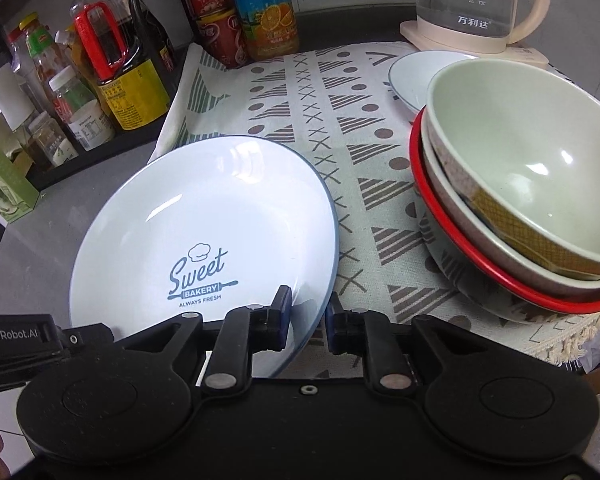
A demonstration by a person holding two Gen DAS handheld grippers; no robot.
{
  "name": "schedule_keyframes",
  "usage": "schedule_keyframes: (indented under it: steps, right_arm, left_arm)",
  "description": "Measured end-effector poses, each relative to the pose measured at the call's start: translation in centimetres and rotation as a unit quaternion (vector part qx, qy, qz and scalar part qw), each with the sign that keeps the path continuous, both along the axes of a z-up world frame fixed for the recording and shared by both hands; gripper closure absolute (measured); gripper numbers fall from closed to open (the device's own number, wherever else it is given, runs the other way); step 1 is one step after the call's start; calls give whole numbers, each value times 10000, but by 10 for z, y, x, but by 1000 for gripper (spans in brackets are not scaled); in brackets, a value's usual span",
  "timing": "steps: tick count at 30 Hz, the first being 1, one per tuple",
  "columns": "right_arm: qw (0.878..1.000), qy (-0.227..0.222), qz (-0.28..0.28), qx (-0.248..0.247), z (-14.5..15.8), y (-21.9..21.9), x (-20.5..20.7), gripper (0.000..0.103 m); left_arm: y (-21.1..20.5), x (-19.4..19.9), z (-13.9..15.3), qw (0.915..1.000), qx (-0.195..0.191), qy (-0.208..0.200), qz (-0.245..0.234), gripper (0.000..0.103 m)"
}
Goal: Organize plates and bowls
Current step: 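Lower the 'Sweet' plate onto the flower-pattern plate with both grippers, then open both grippers to release the 'Sweet' plate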
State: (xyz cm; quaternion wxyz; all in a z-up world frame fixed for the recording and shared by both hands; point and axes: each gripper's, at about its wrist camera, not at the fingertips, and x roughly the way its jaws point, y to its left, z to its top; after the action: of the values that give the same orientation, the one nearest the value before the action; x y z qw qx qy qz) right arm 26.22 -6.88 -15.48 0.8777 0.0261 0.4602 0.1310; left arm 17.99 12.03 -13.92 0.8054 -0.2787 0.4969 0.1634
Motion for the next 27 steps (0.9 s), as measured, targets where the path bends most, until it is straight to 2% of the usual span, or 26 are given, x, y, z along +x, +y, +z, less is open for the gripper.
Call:
schedule_keyframes:
  steps: [10, 11, 13, 15, 17, 19, 21, 24, 27]
  right_arm:
    - [9999, 68, 88, -14, 6, -1, 0, 77]
    - [9999, 52, 94, 11, 8, -2, -1, 77]
    - [9999, 45, 111, 57, 12, -4, -2, 74]
    - [9998, 38, 120, 139, 16, -8, -3, 72]
    - [9996, 2, 164, 218, 21, -10, -5, 67]
    - [9991, -46, 267, 312, 26, -10, -8, 58]
    - [9987, -135, 350, 335, 32, -8, -13, 58]
    - [9979, -272, 439, 386, 43, -7, -17, 57]
    - [9969, -432, 452, 489, 58, -10, -17, 52]
  left_arm:
    - [1, 4, 17, 9996, 267, 52, -5, 77]
    - [2, 4, 19, 9997, 261, 30, 2, 75]
    - [3, 4, 25, 9996, 291, -2, 26, 63]
    - [2, 3, 30, 9994, 350, -57, 41, 57]
    - [1, 3, 34, 9993, 369, -92, 11, 54]
    - [0, 4, 37, 9993, 351, -107, -7, 52]
    - [0, 3, 41, 9993, 347, -137, -1, 50]
    - [-1, 4, 48, 9991, 379, -179, 39, 41]
    - [-1, 6, 57, 9989, 374, -259, 77, 34]
